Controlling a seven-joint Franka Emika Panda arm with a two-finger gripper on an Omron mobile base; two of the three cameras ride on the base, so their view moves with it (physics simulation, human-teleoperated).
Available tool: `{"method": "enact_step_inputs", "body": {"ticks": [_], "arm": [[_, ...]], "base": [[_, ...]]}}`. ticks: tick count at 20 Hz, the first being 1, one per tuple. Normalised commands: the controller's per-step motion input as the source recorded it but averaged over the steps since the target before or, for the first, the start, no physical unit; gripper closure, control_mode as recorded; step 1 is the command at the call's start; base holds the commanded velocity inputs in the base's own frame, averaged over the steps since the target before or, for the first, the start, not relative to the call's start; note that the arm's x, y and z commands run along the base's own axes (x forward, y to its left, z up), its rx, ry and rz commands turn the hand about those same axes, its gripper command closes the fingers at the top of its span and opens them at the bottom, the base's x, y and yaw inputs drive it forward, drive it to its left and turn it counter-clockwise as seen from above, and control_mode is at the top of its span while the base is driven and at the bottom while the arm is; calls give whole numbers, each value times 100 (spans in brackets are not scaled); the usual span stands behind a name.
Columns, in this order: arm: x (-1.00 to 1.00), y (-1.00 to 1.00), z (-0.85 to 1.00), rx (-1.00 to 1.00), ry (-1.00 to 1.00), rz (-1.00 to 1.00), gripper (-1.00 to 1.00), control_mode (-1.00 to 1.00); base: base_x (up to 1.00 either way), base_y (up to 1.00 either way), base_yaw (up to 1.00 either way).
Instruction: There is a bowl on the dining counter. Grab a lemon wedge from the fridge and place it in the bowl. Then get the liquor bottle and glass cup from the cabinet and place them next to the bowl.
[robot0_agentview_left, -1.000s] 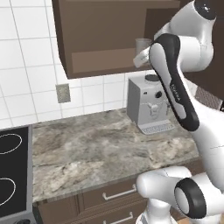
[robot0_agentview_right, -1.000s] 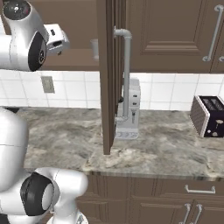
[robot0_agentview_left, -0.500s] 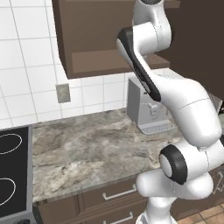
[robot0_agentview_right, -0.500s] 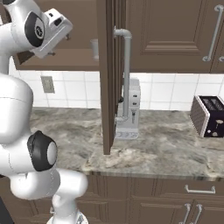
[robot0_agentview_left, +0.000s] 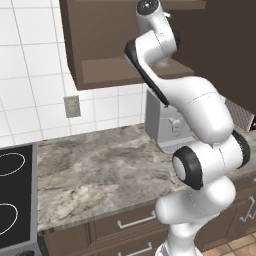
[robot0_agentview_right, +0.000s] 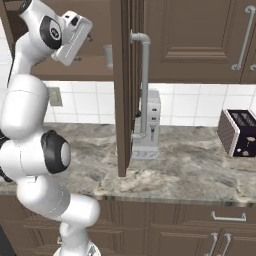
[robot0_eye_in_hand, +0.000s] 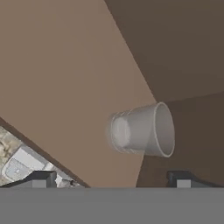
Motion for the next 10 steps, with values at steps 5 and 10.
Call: {"method": "enact_step_inputs", "body": {"ticks": [5,10], "arm": [[48,-32,-16,-19,-1,-12,-100,-100],[38,-25,-2,-12,0,-20,-100,-100]], "base": [[0,0,0],[0,0,0]]}}
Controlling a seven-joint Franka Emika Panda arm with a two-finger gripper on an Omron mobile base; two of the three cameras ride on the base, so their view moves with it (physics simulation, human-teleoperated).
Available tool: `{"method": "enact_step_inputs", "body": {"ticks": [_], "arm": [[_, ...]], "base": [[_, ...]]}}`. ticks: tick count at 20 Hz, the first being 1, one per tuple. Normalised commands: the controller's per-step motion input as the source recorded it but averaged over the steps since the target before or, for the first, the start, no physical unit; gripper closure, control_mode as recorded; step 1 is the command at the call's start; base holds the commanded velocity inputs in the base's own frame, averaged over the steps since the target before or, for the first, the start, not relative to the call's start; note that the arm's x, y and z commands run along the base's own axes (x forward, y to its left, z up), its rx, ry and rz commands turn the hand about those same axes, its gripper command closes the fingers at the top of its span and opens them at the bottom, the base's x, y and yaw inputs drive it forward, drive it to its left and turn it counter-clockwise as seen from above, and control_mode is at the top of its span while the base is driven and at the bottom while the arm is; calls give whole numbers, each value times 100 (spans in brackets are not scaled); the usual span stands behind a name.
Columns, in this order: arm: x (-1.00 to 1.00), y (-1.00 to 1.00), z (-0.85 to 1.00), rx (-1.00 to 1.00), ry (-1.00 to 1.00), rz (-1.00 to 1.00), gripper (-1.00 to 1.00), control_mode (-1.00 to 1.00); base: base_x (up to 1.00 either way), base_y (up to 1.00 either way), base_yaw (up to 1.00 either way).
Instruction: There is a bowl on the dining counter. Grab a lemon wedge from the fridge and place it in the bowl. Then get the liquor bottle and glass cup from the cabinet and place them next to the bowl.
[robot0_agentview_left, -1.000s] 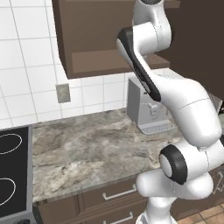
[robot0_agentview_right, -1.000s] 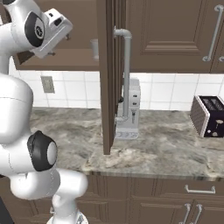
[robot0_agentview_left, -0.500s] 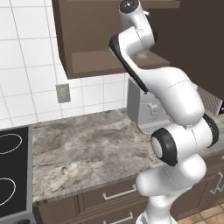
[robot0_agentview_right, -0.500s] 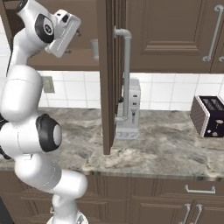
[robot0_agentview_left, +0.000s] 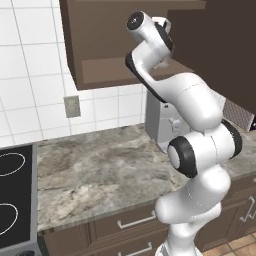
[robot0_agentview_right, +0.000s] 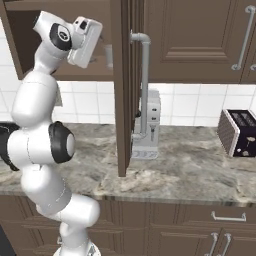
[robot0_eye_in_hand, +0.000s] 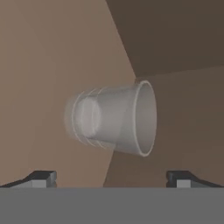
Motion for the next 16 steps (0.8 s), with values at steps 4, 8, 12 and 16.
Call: {"method": "enact_step_inputs", "body": {"ticks": [4,8,12,16], "arm": [[47,-7,-9,-5,0,-12,-100,-100],[50,0,-10,-2,0,-6,-100,-100],[40,-1,0,0,0,-4,-100,-100],[6,-5,0,0,0,-3,-100,-100]], "base": [[0,0,0],[0,0,0],[0,0,0],[0,0,0]]}}
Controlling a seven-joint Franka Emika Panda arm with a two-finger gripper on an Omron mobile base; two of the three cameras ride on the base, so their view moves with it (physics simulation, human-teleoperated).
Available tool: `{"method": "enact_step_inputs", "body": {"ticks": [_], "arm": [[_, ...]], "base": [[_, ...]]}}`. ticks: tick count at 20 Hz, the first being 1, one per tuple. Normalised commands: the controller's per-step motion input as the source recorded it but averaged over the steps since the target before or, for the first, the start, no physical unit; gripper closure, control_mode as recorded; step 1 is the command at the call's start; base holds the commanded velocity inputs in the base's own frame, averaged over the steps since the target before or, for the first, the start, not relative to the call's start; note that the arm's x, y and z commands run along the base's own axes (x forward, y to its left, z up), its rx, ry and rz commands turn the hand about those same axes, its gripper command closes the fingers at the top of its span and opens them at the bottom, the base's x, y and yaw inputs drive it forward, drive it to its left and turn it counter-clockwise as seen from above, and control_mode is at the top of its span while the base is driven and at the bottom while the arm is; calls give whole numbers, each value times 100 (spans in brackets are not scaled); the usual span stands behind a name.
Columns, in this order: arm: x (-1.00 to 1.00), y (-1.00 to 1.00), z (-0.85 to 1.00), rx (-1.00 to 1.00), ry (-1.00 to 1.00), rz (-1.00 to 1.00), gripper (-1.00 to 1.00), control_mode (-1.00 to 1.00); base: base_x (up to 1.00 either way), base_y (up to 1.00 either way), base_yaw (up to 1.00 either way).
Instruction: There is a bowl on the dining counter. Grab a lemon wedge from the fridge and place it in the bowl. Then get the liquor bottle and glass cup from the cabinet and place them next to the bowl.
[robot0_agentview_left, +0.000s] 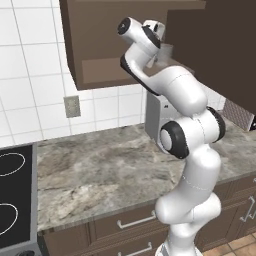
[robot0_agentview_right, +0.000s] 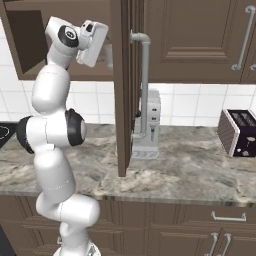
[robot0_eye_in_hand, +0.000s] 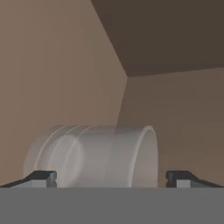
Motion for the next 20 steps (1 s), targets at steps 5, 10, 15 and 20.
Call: {"method": "enact_step_inputs", "body": {"ticks": [5,10,15,20], "arm": [[1,-2,-8,0,0,-2,-100,-100],[4,-1,-11,0,0,-3,-100,-100],[0,0,-15,0,0,-3,100,-100],[0,-6,-11,0,0,-3,100,-100]], "base": [[0,0,0],[0,0,0],[0,0,0],[0,0,0]]}}
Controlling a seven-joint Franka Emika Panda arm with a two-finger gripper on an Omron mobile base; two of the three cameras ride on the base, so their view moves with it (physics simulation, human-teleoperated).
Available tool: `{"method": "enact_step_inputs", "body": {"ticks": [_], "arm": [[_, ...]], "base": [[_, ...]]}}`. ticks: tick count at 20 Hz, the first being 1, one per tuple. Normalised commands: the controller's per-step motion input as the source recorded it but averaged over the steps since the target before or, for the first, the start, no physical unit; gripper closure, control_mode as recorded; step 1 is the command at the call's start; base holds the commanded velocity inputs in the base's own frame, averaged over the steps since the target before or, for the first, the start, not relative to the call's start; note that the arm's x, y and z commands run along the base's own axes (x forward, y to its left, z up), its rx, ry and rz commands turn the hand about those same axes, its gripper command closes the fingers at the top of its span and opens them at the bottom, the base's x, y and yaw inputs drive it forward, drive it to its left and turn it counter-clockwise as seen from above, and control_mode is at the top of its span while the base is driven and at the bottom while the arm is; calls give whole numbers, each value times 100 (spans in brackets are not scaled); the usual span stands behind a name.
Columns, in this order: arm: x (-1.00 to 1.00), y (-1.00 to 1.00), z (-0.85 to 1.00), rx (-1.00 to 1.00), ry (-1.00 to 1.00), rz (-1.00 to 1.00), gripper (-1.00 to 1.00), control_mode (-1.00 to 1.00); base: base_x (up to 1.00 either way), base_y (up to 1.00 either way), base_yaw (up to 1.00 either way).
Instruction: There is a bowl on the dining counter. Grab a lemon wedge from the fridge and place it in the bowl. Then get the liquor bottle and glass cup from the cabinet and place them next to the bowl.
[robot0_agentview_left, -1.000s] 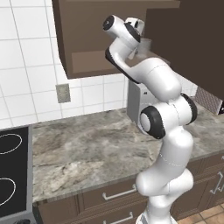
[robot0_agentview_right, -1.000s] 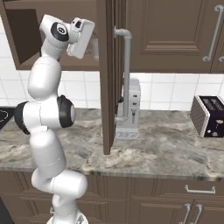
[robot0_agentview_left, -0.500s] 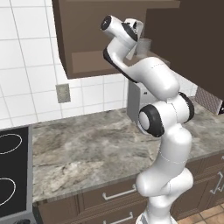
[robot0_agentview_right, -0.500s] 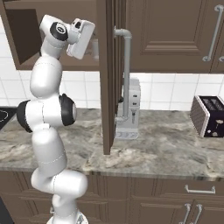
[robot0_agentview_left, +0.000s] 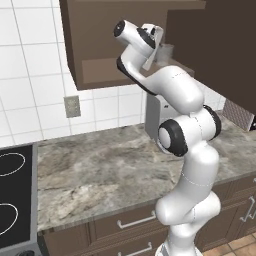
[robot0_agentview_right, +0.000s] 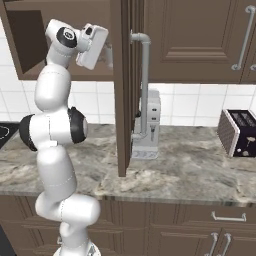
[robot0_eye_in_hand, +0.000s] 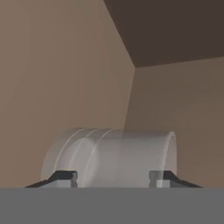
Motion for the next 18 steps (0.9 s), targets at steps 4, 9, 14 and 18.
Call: {"method": "enact_step_inputs", "body": {"ticks": [4,9,14,18], "arm": [[0,-4,-2,0,0,-3,100,-100],[-32,0,6,0,-3,-1,100,-100],[-86,0,6,0,0,0,100,-100],[-97,0,9,0,0,0,100,-100]], "base": [[0,0,0],[0,0,0],[0,0,0],[0,0,0]]}}
